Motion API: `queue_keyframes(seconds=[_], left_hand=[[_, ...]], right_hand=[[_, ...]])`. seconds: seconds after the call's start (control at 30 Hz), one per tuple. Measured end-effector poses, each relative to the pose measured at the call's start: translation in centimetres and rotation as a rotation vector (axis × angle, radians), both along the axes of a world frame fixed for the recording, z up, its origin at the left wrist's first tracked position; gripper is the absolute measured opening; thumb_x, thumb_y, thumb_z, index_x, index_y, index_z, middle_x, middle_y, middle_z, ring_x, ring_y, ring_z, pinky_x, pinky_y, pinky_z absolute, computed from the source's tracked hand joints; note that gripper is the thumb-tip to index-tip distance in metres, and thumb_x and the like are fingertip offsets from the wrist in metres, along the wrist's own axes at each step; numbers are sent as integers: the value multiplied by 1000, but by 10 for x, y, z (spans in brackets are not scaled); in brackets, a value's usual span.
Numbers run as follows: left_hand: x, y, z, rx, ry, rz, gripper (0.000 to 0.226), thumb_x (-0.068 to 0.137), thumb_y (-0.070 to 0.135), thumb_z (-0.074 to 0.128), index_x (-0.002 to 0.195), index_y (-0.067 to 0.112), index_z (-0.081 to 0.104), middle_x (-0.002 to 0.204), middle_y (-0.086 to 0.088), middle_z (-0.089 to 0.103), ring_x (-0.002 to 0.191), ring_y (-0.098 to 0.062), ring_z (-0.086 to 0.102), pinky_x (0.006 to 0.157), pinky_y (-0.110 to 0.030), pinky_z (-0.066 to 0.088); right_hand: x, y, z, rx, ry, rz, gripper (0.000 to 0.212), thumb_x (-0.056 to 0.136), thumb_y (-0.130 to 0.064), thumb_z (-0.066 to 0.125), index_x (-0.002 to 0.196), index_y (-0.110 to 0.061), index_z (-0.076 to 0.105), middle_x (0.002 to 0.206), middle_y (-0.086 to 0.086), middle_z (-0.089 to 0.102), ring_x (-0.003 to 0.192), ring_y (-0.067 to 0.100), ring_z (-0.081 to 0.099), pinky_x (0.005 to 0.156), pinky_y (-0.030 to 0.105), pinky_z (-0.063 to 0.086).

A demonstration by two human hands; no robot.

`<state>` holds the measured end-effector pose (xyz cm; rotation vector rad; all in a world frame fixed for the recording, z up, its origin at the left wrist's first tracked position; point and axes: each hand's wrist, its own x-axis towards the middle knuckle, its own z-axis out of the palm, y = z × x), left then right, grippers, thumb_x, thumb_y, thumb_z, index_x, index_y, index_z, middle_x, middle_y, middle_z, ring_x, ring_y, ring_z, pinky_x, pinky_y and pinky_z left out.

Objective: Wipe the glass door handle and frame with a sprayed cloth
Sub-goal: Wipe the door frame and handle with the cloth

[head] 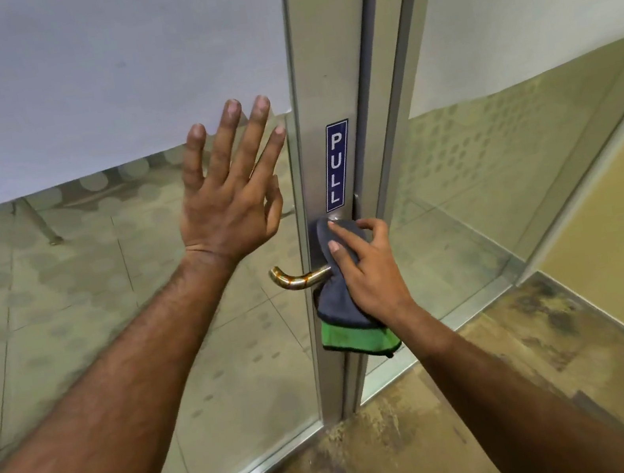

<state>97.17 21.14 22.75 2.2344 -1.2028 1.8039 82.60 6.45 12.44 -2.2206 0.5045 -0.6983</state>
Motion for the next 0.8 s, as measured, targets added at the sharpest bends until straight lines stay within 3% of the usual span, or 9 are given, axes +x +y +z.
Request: queue_keyframes(seconds=[0.07, 0.23, 0.43, 0.6, 0.73, 0.8], left_hand=[[0, 1, 1, 6, -4, 8, 64, 97, 28, 48, 158, 17, 36, 164, -10, 29, 150, -35, 29, 122, -52, 2], [1, 3, 0, 16, 0, 18, 63, 98, 29, 47, 159, 17, 34, 165, -10, 27, 151, -35, 27, 121, -51, 0], [1, 3, 1, 32, 15, 16, 64, 98, 30, 47, 159, 17, 32, 166, -11, 26, 151, -36, 26, 121, -52, -1], [-1, 2, 1, 33, 3, 19, 64, 98, 28, 48, 159, 17, 33, 165, -11, 26, 150, -37, 28, 121, -52, -1], [1, 5, -1, 33, -7, 30, 64, 97, 27, 47, 159, 17, 33, 165, -11, 26, 151, -36, 27, 121, -52, 0], [1, 4, -1, 40, -7, 33, 64, 98, 28, 46, 159, 17, 33, 166, -11, 25, 151, -35, 26, 121, -52, -1]], right_hand=[[5, 7, 4, -92, 59, -29, 43, 101, -46, 44, 139, -30, 53, 141, 6, 33, 128, 24, 41, 107, 42, 45], [-20, 23, -8, -260, 27, 21, 43, 102, -44, 41, 143, -32, 47, 148, -1, 34, 131, 15, 35, 100, 24, 38], [-9, 6, 0, 62, -31, -6, 37, 103, -33, 47, 137, -22, 56, 139, 4, 42, 127, 16, 46, 104, 24, 44], [-3, 24, 8, -229, 123, -67, 44, 102, -45, 41, 139, -24, 53, 148, 4, 33, 129, 22, 38, 102, 35, 44], [-27, 33, -6, -146, 75, -22, 47, 102, -43, 42, 147, -30, 39, 152, -3, 25, 131, 14, 39, 102, 30, 47], [-34, 30, -8, -25, 48, -8, 46, 102, -35, 47, 147, -27, 41, 148, -5, 29, 127, 9, 43, 103, 20, 45]])
